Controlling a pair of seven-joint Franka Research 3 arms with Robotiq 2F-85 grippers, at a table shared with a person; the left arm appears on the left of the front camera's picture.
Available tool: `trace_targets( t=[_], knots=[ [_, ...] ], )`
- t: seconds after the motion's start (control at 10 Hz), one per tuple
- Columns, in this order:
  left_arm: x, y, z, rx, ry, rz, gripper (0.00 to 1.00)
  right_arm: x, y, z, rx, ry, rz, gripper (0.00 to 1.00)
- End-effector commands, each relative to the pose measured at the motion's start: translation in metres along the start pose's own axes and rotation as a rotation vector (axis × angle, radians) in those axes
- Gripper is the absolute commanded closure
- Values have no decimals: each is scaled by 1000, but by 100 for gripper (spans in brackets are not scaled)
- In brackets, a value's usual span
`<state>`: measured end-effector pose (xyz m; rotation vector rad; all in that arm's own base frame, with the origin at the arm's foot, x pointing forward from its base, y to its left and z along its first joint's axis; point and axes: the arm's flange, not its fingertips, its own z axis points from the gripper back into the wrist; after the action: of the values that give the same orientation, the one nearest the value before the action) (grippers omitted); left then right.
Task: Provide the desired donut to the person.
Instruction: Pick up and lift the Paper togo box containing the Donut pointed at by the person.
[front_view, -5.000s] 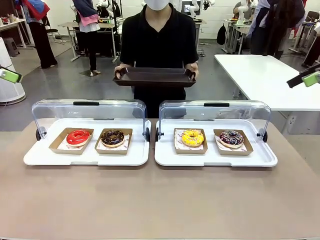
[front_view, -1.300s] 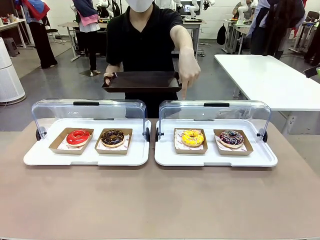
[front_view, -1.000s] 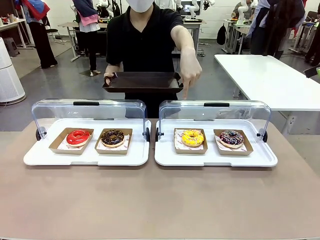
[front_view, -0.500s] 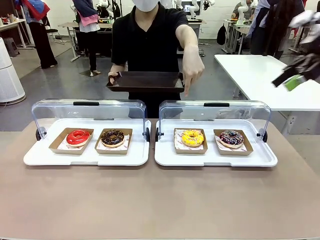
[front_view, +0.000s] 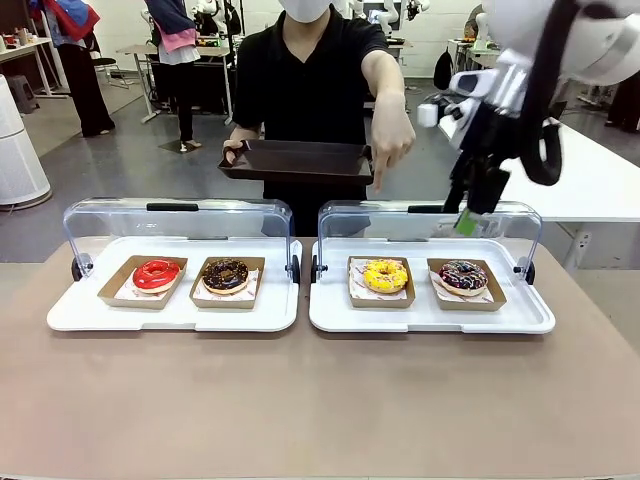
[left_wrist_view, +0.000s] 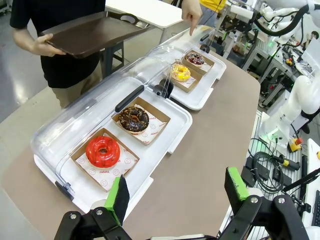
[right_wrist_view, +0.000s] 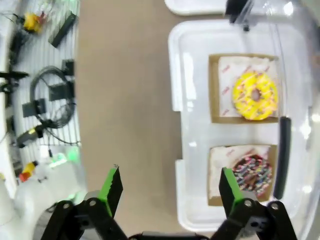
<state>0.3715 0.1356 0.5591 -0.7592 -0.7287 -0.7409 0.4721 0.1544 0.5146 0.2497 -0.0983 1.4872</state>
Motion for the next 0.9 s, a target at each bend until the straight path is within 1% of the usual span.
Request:
trace_targets(
  t=[0.0,0.1,0.3,0.4,0.5,0.8],
  knots=[
    [0,0,1,-4,-11,-3,0,8,0,-26,-55,52,25,0],
    [0,0,1,-4,-11,-3,0,15,4,-37,-58,65,63,0],
    [0,0,1,-4,-11,-3,0,19,10,-46,-51,75,91,0],
    [0,0,1,-4,-11,-3,0,16,13,-43,-28,54,96,0],
    [0,0,1,-4,-11,-3,0,23,4,-45,-34,59,80,0],
    [0,0,1,-4,-11,-3,0,23,4,-45,-34,59,80,0]
  ],
)
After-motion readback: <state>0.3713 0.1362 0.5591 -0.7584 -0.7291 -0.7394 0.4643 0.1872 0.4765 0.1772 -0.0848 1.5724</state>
